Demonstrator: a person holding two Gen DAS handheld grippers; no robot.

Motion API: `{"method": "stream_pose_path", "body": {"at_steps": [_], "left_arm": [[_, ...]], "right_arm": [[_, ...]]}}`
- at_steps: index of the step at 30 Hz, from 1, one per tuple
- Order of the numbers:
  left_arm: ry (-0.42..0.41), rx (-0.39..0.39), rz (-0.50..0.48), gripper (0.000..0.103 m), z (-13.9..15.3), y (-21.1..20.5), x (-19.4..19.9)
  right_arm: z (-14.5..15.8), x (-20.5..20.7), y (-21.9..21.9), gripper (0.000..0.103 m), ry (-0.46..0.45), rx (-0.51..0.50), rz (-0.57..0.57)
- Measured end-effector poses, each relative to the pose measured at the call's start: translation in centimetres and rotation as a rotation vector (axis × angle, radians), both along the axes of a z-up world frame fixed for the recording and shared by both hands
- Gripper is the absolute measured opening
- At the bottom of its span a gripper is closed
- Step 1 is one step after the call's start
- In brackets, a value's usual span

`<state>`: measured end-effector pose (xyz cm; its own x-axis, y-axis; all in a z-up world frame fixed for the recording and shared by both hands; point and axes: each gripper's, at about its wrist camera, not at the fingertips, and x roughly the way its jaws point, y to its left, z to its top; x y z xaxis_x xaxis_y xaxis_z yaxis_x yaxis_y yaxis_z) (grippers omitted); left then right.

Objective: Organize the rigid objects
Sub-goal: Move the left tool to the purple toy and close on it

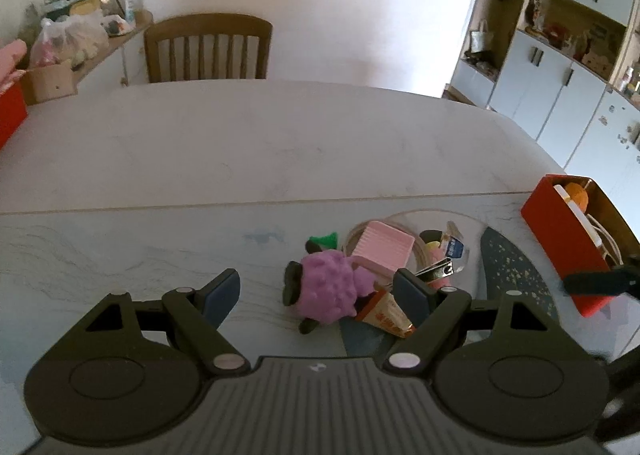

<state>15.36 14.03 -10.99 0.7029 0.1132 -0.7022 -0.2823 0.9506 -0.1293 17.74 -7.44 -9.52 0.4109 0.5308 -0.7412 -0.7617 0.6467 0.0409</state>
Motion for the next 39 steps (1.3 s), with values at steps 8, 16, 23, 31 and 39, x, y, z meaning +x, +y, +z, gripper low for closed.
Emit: {"method": "stream_pose_path", "body": {"at_steps": [8,16,23,31,39], "left_arm": [[0.020,-0.015,-0.049,0.084,-1.7,0.5,1.6],[0.022,-0.116,-0.049,0.083,-2.9,2.4,2.2],[0.028,-0.200,-0.046,0.073,-3.8,3.9,2.7],[0.022,-0.225,-0.074,0.061,-3.9,4.0,3.1],[0.012,-0.234,-0.057,0.054,-3.8,4.1,2.7]], "right_arm": [[-1.7,-0.3,3.5,0.072,-0.017,-0.042,0.083],[-3.0,0.6,5.6,0.055,0.020,-0.066,0.106],[-4.0,1.2,6.4,0.046,0.044,-0.081,0.092],[-4.5,1.3,7.1,0.032,0.046,-0.096,0.096],[-4.5,0.9,7.1,0.019,0.027,-0.102,0.110]]}}
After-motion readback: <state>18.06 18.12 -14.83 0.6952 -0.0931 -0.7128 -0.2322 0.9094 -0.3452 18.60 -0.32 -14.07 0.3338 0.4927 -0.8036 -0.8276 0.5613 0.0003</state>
